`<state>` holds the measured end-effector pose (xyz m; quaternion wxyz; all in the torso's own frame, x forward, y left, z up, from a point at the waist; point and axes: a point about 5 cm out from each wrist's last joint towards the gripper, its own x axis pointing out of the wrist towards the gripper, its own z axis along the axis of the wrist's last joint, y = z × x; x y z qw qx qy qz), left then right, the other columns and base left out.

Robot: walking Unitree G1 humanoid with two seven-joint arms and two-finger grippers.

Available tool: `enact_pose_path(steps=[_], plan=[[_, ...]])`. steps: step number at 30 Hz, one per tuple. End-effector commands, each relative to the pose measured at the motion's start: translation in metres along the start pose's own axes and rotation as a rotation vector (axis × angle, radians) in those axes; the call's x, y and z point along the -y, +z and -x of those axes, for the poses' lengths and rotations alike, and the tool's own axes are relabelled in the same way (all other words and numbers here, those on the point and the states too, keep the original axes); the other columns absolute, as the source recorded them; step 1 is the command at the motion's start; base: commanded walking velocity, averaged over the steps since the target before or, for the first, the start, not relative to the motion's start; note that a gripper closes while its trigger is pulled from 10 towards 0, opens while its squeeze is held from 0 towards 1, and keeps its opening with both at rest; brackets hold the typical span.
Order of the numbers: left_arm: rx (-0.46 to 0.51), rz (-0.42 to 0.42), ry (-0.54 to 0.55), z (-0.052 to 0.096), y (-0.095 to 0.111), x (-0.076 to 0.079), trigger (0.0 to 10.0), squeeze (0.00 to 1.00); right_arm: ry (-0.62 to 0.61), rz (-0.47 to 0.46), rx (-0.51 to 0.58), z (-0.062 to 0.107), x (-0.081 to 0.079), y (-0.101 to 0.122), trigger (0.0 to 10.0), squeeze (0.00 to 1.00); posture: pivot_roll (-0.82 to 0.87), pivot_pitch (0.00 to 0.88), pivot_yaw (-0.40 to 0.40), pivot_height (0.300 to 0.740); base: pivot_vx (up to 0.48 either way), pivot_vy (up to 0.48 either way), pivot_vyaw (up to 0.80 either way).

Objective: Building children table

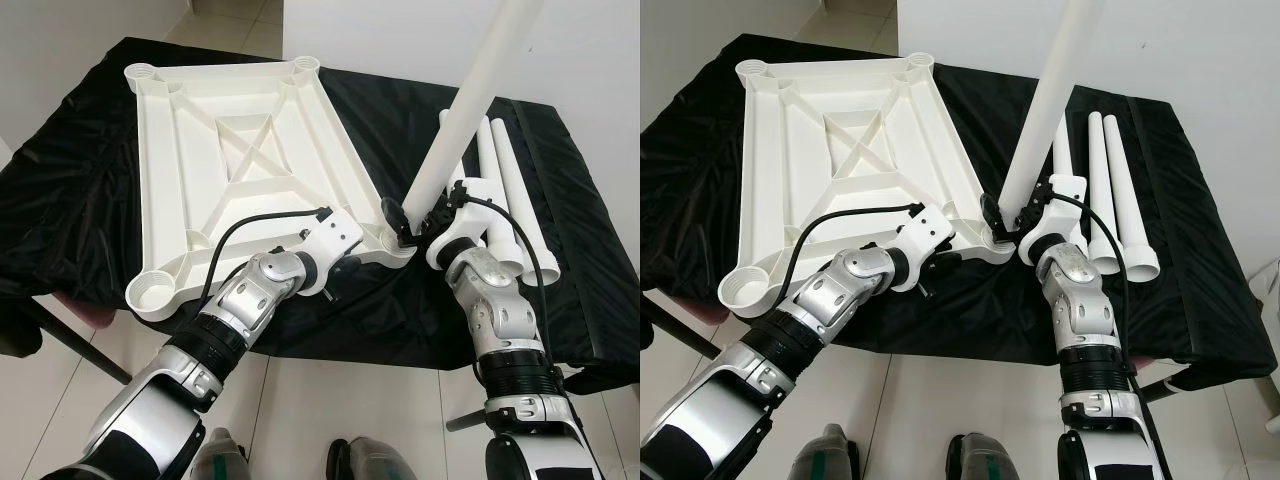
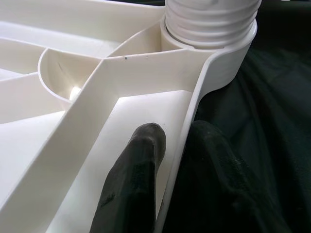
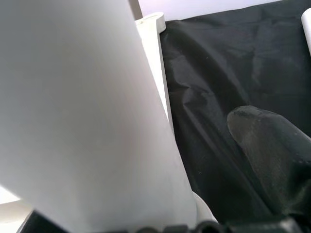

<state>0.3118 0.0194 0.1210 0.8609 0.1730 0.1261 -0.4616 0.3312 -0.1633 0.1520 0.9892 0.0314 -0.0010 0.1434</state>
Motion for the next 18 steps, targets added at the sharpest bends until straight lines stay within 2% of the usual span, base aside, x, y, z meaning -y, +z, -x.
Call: enact_pose_path(steps=[1,3,4,5,6,7,9,10,16,17,18], plan=[[-0.043,0.021,-0.100,-0.0014,-0.0116,0.0140,0.0,0.00,-0.001,0.000,-0.016,-0.0001,0.0014,-0.0034,10.0,0.00,-0.05,0.020,-0.035,0.740,0.000,0.000,0.00],[-0.045,0.023,-0.099,-0.0011,-0.0123,0.0151,0.0,0.00,0.001,0.002,-0.015,-0.0002,0.0012,-0.0037,10.0,0.00,-0.05,0.016,-0.033,0.740,0.000,0.000,0.00],[-0.046,0.023,-0.100,-0.0003,-0.0125,0.0159,2.4,0.00,0.002,0.003,-0.016,-0.0003,0.0015,-0.0035,10.0,0.00,-0.05,0.016,-0.033,0.740,0.000,0.000,0.00],[-0.046,0.023,-0.100,-0.0003,-0.0125,0.0159,2.4,0.00,0.002,0.003,-0.016,-0.0003,0.0015,-0.0035,10.0,0.00,-0.05,0.016,-0.033,0.740,0.000,0.000,0.00],[-0.059,0.025,-0.102,0.0017,-0.0145,0.0168,10.0,0.00,0.003,0.007,-0.015,-0.0002,0.0021,-0.0032,10.0,0.00,-0.05,0.014,-0.030,0.740,0.000,0.000,0.00],[-0.061,0.030,-0.101,0.0030,-0.0155,0.0171,10.0,0.25,0.002,0.008,-0.015,-0.0002,0.0027,-0.0033,10.0,0.00,-0.05,0.014,-0.029,0.740,0.000,0.000,0.00],[-0.062,0.034,-0.101,0.0038,-0.0161,0.0172,10.0,0.25,0.001,0.009,-0.015,-0.0002,0.0030,-0.0033,10.0,0.00,-0.05,0.014,-0.029,0.740,0.000,0.000,0.00],[-0.065,0.033,-0.102,0.0052,-0.0169,0.0172,10.0,1.00,0.003,0.010,-0.014,-0.0002,0.0029,-0.0033,10.0,0.00,-0.05,0.015,-0.029,0.740,0.000,0.000,0.00],[-0.079,0.027,-0.083,0.0064,-0.0173,0.0146,10.0,1.00,0.009,0.011,-0.012,-0.0007,0.0020,-0.0030,10.0,0.00,-0.04,0.018,-0.029,0.740,0.000,0.000,0.00],[-0.089,0.025,-0.057,0.0064,-0.0165,0.0108,10.0,0.57,0.015,0.010,-0.011,-0.0014,0.0011,-0.0029,10.0,0.00,-0.04,0.020,-0.030,0.740,0.000,0.000,0.00],[-0.090,0.026,-0.052,0.0064,-0.0161,0.0100,10.0,0.57,0.016,0.009,-0.011,-0.0016,0.0009,-0.0029,10.0,0.00,-0.04,0.020,-0.030,0.740,0.000,0.000,0.00]])
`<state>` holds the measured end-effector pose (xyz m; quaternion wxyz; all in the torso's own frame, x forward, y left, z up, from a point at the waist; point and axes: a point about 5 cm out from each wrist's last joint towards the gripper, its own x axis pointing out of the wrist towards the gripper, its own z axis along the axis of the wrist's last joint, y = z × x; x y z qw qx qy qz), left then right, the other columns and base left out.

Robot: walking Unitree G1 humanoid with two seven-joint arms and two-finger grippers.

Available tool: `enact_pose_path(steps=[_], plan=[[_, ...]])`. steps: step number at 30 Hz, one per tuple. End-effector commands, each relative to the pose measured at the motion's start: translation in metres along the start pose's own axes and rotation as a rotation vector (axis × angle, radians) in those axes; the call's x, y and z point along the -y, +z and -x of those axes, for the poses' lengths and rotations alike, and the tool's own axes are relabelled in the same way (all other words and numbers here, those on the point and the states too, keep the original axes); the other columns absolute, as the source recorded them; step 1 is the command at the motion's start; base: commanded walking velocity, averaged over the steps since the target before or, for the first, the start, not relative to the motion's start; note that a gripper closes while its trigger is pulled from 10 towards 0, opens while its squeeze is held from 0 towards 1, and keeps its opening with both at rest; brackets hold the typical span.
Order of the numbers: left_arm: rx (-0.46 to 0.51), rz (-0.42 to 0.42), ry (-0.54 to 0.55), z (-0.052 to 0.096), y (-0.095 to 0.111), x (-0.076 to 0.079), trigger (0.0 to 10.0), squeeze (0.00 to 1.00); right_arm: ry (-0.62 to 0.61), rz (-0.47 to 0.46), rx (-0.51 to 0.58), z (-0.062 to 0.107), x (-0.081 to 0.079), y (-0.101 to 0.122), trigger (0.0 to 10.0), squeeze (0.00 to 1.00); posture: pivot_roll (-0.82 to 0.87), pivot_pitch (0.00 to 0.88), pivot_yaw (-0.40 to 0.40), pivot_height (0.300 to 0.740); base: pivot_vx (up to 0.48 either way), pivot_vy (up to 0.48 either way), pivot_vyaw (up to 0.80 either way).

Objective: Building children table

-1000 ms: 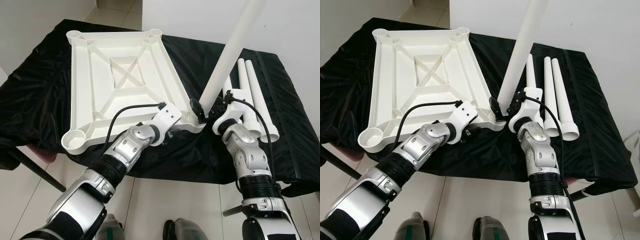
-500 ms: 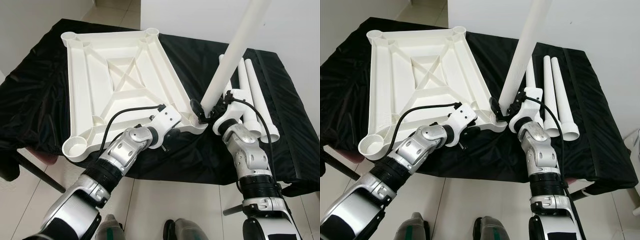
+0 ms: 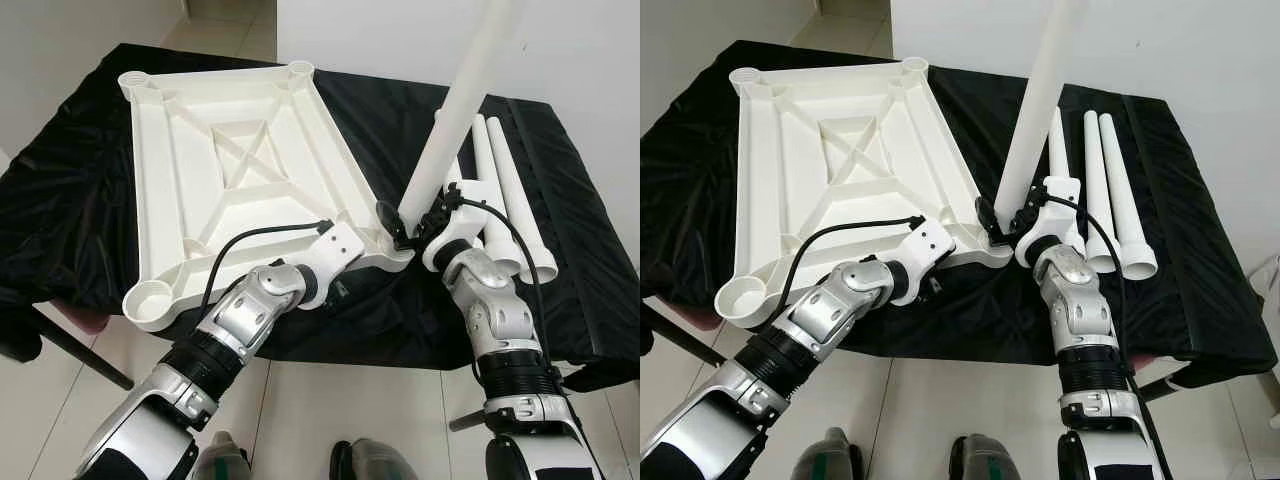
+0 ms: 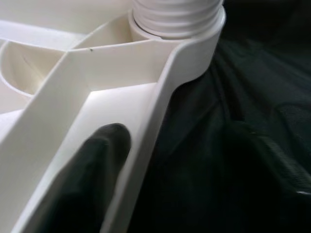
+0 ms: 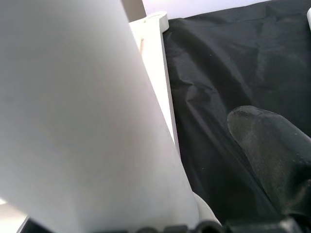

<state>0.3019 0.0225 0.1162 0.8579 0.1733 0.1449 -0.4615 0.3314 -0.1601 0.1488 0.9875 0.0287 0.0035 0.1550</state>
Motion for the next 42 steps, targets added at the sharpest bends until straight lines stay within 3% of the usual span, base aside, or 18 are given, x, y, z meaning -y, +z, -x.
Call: enact_pose_path(steps=[1,3,4,5,6,10,11,12,13,16,17,22,23,42], plan=[[-0.057,0.010,-0.042,0.000,-0.010,0.002,10.0,0.57,-0.008,0.005,-0.001,0.000,0.004,0.001,10.0,0.00,-0.04,0.020,-0.030,0.740,0.000,0.000,0.00],[-0.055,0.011,-0.042,0.000,-0.010,0.002,10.0,0.57,-0.008,0.005,-0.001,0.000,0.004,0.000,10.0,0.00,-0.04,0.020,-0.030,0.740,0.000,0.000,0.00],[-0.063,0.002,-0.029,0.000,-0.009,0.000,7.5,0.00,-0.006,0.005,-0.001,-0.001,0.004,0.001,10.0,0.00,-0.04,0.028,-0.030,0.740,0.000,0.000,0.00],[-0.063,0.002,-0.029,0.000,-0.009,0.000,7.5,0.00,-0.006,0.005,-0.001,-0.001,0.004,0.001,10.0,0.00,-0.04,0.028,-0.030,0.740,0.000,0.000,0.00],[-0.056,0.000,-0.023,0.000,-0.007,-0.002,0.0,0.00,-0.004,0.003,0.000,-0.001,0.004,0.001,10.0,0.00,-0.04,0.028,-0.030,0.740,0.000,0.000,0.00],[-0.038,-0.002,-0.024,0.001,0.000,-0.005,0.0,0.00,0.000,0.001,0.000,-0.001,0.004,0.001,10.0,0.00,-0.04,0.029,-0.027,0.740,0.000,0.000,0.00],[-0.037,-0.009,-0.032,0.002,0.001,-0.004,4.0,0.00,0.000,0.001,0.000,-0.001,0.004,0.000,10.0,0.00,-0.04,0.029,-0.027,0.740,0.000,0.000,0.00],[-0.037,-0.009,-0.032,0.002,0.001,-0.004,4.0,0.00,0.000,0.001,0.000,-0.001,0.004,0.000,10.0,0.00,-0.04,0.029,-0.027,0.740,0.000,0.000,0.00],[-0.041,0.000,-0.029,0.001,0.001,-0.004,10.0,0.00,0.001,0.001,0.000,-0.001,0.004,0.001,10.0,0.00,-0.04,0.031,-0.026,0.740,0.000,0.000,0.00],[-0.044,-0.002,-0.027,0.001,0.001,-0.005,10.0,0.00,0.002,0.002,0.000,-0.001,0.004,0.001,10.0,0.00,-0.04,0.028,-0.027,0.740,0.000,0.000,0.00],[-0.034,0.010,-0.027,0.002,0.003,-0.005,0.0,0.00,0.003,0.002,0.001,-0.002,0.004,0.001,10.0,0.00,-0.04,0.029,-0.028,0.740,0.000,0.000,0.00],[-0.020,-0.002,-0.044,0.003,0.006,-0.005,0.0,0.00,0.023,0.011,-0.001,-0.003,0.004,0.001,10.0,0.00,-0.03,0.028,-0.033,0.740,0.000,0.000,0.00],[-0.029,-0.013,-0.034,0.003,0.006,-0.006,10.0,0.00,0.037,0.016,-0.002,-0.003,0.004,0.001,10.0,0.00,-0.03,0.029,-0.034,0.740,0.000,0.000,0.00],[-0.011,-0.016,0.004,0.006,0.014,-0.014,10.0,0.00,0.276,0.064,-0.012,-0.006,0.004,-0.005,10.0,0.00,-0.02,0.026,-0.050,0.740,0.000,0.000,0.00]])
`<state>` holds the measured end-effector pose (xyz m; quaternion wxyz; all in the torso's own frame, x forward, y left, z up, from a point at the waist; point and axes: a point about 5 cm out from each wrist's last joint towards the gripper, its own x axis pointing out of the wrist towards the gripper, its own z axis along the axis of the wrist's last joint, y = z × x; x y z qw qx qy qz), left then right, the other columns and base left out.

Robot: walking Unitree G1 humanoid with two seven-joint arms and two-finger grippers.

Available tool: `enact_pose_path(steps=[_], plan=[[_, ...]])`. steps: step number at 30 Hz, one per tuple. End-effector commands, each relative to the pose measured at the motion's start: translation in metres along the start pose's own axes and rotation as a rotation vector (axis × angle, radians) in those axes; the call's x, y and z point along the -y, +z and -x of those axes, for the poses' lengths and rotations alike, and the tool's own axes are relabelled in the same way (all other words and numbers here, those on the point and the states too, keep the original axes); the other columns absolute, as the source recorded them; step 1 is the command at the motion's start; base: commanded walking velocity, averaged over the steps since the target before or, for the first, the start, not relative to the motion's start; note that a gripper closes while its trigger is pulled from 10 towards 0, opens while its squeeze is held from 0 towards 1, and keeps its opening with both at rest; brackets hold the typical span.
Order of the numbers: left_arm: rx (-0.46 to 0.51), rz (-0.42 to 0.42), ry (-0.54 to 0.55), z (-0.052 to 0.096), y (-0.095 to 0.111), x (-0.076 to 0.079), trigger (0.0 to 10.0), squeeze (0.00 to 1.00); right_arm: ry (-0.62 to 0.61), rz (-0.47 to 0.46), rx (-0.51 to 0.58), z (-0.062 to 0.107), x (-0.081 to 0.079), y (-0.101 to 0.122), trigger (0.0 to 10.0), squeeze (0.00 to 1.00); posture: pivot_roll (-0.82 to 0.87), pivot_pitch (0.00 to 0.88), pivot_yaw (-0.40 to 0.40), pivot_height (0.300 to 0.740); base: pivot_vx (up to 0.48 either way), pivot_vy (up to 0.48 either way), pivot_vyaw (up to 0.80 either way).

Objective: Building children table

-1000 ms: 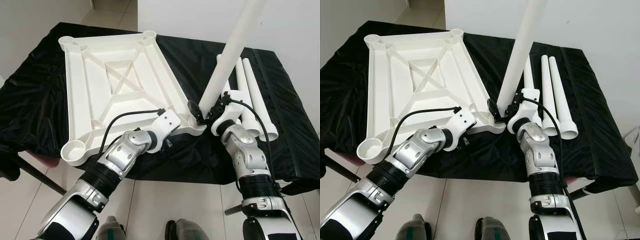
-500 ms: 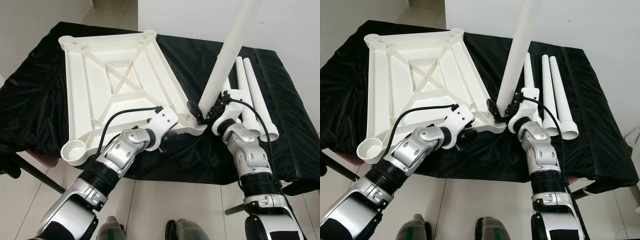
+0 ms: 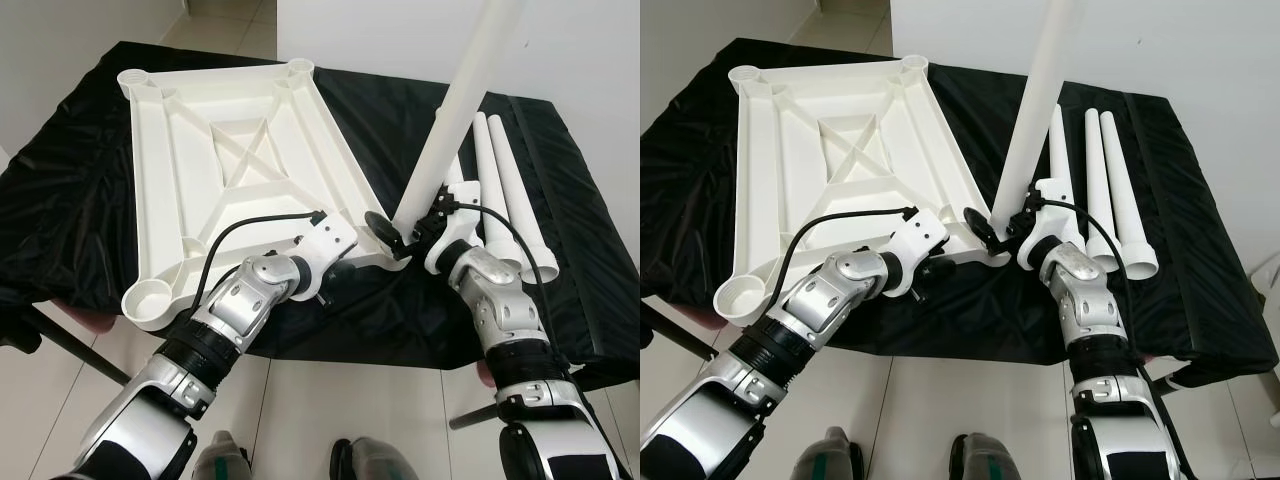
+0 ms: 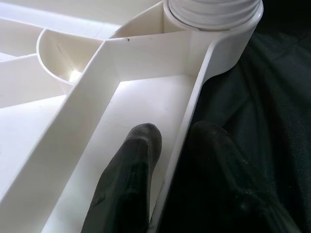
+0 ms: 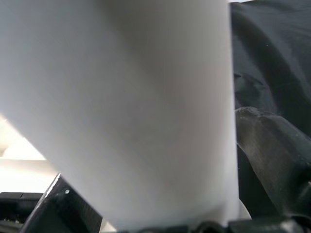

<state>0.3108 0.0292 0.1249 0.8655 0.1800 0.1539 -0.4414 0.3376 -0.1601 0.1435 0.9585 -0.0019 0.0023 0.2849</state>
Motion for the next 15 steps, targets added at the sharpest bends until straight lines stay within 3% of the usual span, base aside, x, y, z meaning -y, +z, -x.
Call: enact_pose_path(steps=[1,4,5,8,9,15], plan=[[0.016,-0.023,-0.035,0.0026,0.0084,-0.0017,10.0,0.00,0.015,0.011,0.000,-0.0013,0.0022,-0.0015,10.0,0.00,-0.02,0.027,-0.049,0.740,0.000,0.000,0.00],[0.019,-0.024,-0.035,0.0033,0.0089,-0.0009,10.0,0.00,0.014,0.012,-0.006,-0.0038,0.0038,-0.0043,10.0,0.00,-0.02,0.028,-0.047,0.740,0.000,0.000,0.00],[0.021,-0.021,-0.038,0.0035,0.0094,-0.0003,10.0,0.00,0.015,0.011,-0.008,-0.0049,0.0044,-0.0051,8.7,0.00,-0.02,0.026,-0.049,0.740,0.000,0.000,0.00],[0.024,-0.018,-0.041,0.0039,0.0100,0.0005,10.0,0.00,0.017,0.010,-0.009,-0.0059,0.0047,-0.0056,8.1,0.00,-0.02,0.026,-0.049,0.740,0.000,0.000,0.00],[0.025,-0.017,-0.040,0.0040,0.0101,0.0006,10.0,0.00,0.019,0.009,-0.010,-0.0061,0.0047,-0.0058,0.0,0.00,-0.02,0.026,-0.049,0.740,0.000,0.000,0.00],[0.027,-0.015,-0.037,0.0043,0.0102,0.0011,10.0,0.00,0.005,0.021,-0.033,-0.0054,0.0080,-0.0099,0.0,0.00,-0.01,0.022,-0.051,0.740,0.000,0.000,0.00]])
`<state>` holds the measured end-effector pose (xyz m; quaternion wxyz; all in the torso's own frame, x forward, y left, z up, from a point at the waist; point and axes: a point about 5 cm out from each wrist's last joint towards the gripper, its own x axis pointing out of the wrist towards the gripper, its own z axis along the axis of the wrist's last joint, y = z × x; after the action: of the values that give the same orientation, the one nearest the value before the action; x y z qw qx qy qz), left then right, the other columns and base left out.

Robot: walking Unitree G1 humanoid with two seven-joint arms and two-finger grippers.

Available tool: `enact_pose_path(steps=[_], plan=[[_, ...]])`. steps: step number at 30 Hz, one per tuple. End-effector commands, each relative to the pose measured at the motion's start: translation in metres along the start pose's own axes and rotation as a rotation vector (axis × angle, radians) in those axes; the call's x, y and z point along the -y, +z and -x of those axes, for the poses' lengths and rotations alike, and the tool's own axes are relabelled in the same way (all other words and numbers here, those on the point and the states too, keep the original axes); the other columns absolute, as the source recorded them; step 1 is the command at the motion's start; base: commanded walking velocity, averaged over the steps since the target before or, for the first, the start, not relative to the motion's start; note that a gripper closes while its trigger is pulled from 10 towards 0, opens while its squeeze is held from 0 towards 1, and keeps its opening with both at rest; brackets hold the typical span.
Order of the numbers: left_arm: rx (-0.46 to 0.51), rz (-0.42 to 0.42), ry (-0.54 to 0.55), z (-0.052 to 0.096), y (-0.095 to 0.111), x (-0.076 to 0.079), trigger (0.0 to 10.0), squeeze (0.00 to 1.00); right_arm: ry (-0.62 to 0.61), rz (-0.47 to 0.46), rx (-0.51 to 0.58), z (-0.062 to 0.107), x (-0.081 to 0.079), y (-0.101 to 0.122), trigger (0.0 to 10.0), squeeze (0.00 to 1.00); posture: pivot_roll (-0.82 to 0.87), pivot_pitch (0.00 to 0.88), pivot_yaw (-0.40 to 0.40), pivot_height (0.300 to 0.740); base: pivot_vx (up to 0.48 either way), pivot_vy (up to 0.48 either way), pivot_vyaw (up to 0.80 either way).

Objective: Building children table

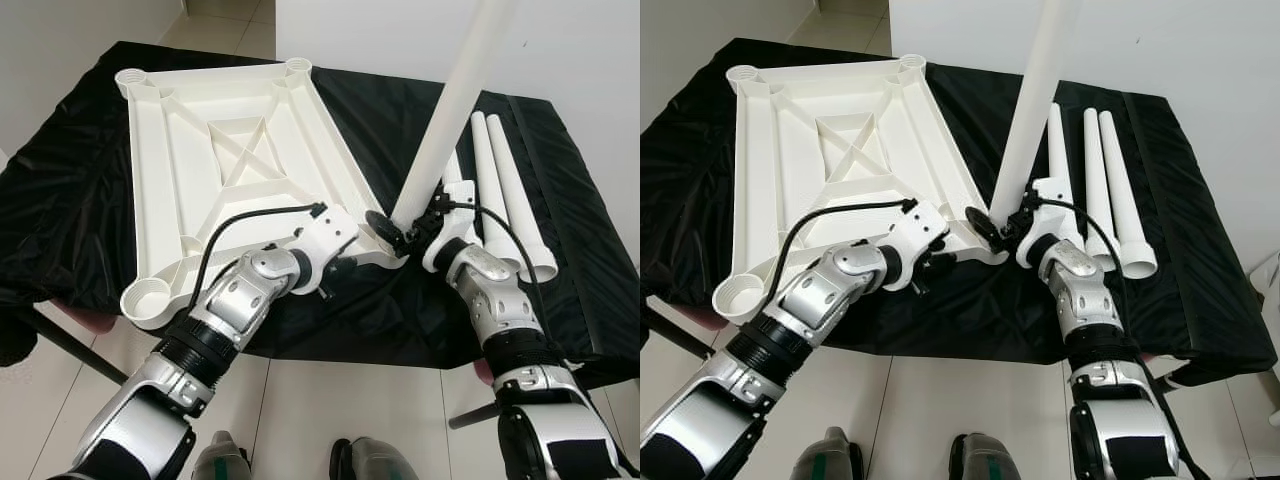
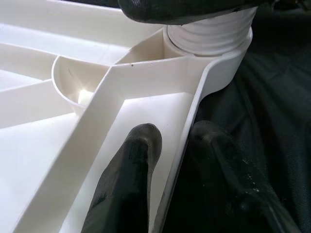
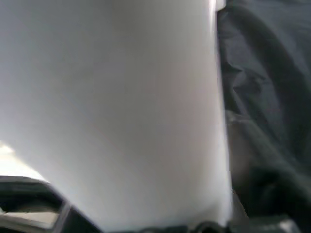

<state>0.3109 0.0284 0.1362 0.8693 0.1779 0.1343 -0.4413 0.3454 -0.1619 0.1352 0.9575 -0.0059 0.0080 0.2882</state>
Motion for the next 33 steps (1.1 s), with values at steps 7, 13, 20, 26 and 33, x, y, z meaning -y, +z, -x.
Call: enact_pose_path(steps=[7,13,20,26,33], plan=[[-0.008,-0.001,-0.053,0.001,-0.001,0.005,10.0,0.00,-0.009,0.014,-0.012,0.001,0.004,-0.003,0.0,0.00,-0.02,0.018,-0.049,0.740,0.000,0.000,0.00],[-0.011,0.000,-0.065,0.001,-0.002,0.008,10.0,0.00,-0.012,0.012,0.004,0.002,0.003,-0.002,0.0,0.00,-0.02,0.017,-0.048,0.740,0.000,0.000,0.00],[-0.052,0.018,-0.064,-0.004,-0.008,0.012,10.0,0.00,-0.053,0.012,0.012,0.002,0.004,-0.002,0.0,0.00,-0.03,0.023,-0.037,0.740,0.000,0.000,0.00],[-0.081,0.013,-0.048,-0.005,-0.012,0.010,10.0,1.00,-0.054,0.024,0.009,0.003,0.004,-0.002,10.0,0.00,-0.03,0.031,-0.034,0.740,0.000,0.000,0.00],[-0.100,-0.026,-0.036,-0.006,-0.011,0.007,10.0,0.00,-0.064,0.023,0.005,0.005,0.006,-0.002,10.0,0.00,-0.03,0.038,-0.032,0.740,0.000,0.000,0.00]])
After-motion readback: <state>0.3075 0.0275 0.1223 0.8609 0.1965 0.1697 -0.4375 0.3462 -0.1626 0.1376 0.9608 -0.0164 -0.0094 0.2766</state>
